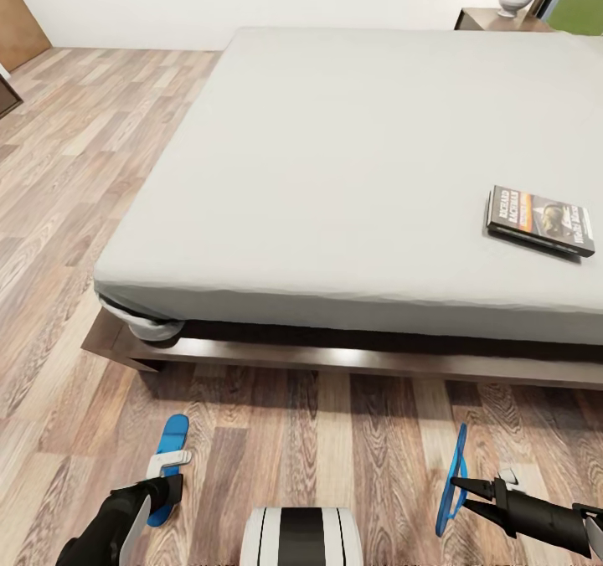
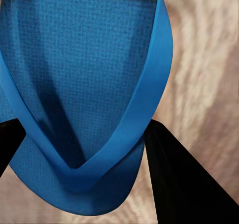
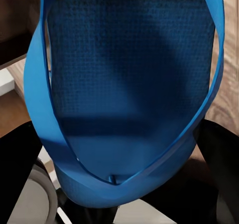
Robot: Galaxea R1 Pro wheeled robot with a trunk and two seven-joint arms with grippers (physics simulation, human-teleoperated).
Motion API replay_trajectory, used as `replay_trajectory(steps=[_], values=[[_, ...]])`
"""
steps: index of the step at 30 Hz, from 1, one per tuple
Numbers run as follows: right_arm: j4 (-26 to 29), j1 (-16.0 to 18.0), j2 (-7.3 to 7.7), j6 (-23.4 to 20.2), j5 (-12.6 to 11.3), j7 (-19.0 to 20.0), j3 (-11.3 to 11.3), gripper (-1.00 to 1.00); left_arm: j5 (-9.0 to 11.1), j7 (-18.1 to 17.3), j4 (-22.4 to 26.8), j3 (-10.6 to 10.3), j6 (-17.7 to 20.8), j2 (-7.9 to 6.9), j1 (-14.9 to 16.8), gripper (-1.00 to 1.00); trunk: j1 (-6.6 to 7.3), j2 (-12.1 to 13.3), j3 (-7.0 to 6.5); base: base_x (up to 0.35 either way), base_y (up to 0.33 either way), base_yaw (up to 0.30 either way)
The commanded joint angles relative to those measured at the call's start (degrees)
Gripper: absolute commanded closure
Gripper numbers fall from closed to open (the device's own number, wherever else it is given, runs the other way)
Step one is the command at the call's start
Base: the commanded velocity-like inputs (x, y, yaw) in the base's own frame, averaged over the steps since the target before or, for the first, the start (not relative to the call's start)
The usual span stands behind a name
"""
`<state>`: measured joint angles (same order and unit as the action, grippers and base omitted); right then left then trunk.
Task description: In the bedroom, move the book from the bed onto either nightstand, and place the two sandals side by side next to the bed.
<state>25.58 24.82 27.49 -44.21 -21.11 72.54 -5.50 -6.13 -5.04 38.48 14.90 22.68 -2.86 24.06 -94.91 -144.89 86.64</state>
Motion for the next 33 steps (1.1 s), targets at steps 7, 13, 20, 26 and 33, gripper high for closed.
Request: replay_trajectory(steps=[7, 13, 20, 26, 33], values=[[0.0, 0.0, 0.02, -0.4, -0.2, 0.1, 0.0, 1.0, -0.7, -0.7, 0.1, 0.3, 0.3, 0.12, 0.0, 1.0, -0.04, 0.0, 0.48, 0.0, 0.0, 0.0], [0.0, 0.0, 0.02, -0.4, -0.2, 0.1, 0.0, 1.0, -0.7, -0.7, 0.1, 0.3, 0.3, 0.13, 0.0, 1.0, -0.04, 0.0, 0.48, 0.0, 0.0, 0.0], [0.0, 0.0, 0.01, -0.4, -0.2, 0.1, 0.0, 1.0, -0.7, -0.7, 0.2, 0.3, 0.3, 0.14, 0.0, 1.0, -0.09, -0.1, 0.93, 0.0, 0.0, 0.0], [0.0, 0.0, 0.02, -0.4, -0.2, 0.1, 0.0, 1.0, -0.7, -0.7, 0.2, 0.3, 0.3, 0.14, 0.0, 1.0, -0.09, -0.1, 0.93, 0.0, 0.0, 0.0], [0.0, 0.0, 0.01, -0.4, -0.2, 0.1, 0.0, 1.0, -0.7, -0.7, 0.2, 0.3, 0.3, 0.14, 0.0, 1.0, -0.09, -0.1, 0.93, 0.0, 0.0, 0.0]])
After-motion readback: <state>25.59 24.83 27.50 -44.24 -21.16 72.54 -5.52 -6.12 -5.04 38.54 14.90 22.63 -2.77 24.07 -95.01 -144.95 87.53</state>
